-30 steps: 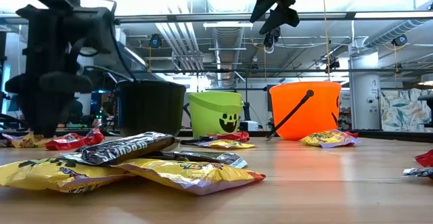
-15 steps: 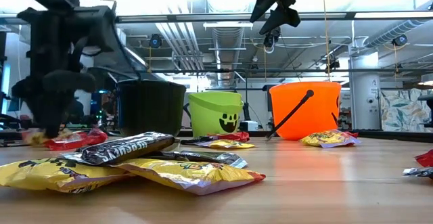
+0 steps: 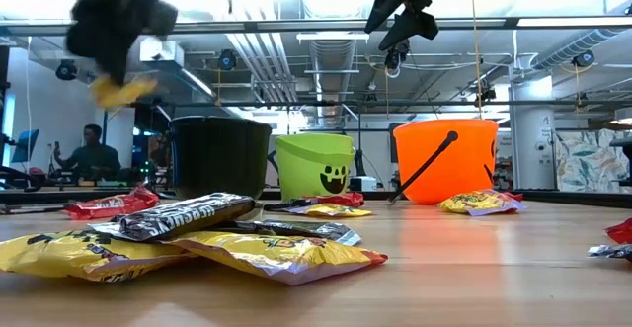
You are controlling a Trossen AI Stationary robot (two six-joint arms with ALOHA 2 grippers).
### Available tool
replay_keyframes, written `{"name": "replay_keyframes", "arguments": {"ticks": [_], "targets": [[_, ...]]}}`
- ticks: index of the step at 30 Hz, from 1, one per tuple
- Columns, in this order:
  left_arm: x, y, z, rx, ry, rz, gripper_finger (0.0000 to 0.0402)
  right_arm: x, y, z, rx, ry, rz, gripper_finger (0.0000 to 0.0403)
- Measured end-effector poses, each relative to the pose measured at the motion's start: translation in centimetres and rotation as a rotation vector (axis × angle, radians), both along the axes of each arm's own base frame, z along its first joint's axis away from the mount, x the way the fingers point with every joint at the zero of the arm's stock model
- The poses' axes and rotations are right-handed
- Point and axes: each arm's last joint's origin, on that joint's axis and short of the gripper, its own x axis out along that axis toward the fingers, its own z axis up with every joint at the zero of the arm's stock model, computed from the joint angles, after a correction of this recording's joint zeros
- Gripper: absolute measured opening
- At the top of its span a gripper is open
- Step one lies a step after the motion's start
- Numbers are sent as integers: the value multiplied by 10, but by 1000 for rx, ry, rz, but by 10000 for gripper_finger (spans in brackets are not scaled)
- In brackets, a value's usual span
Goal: Sort candy by brand, put in halloween buckets
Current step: Put the yellow candy into the black bucket, then put the red chocolate bar into the green bucket
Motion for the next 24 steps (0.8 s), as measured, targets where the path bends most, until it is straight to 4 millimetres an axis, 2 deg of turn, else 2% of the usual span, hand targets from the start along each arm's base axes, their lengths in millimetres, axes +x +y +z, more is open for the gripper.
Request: {"name": "replay_keyframes", "arguments": {"ticks": [3, 5, 9, 11, 16, 19, 24], "targets": [[0, 10, 37, 80, -213, -87, 0, 0, 0, 0, -2, 1, 2, 238], [-2, 21, 58, 193, -345, -114, 0, 0, 0, 0, -5, 2, 5, 238], [-8, 51, 79, 377, -482, -79, 0, 0, 0, 0, -8, 3, 2, 238], [-10, 68, 77, 414, -486, -47, 0, 0, 0, 0, -4, 3, -1, 238], [-8, 112, 47, 332, -389, 39, 1, 0, 1, 0, 0, 4, -2, 238], [-1, 127, 35, 297, -353, 49, 15, -1, 1, -1, 5, 14, -3, 238], [13, 141, 20, 267, -288, 35, 61, -2, 1, -2, 20, 23, -14, 238]]}}
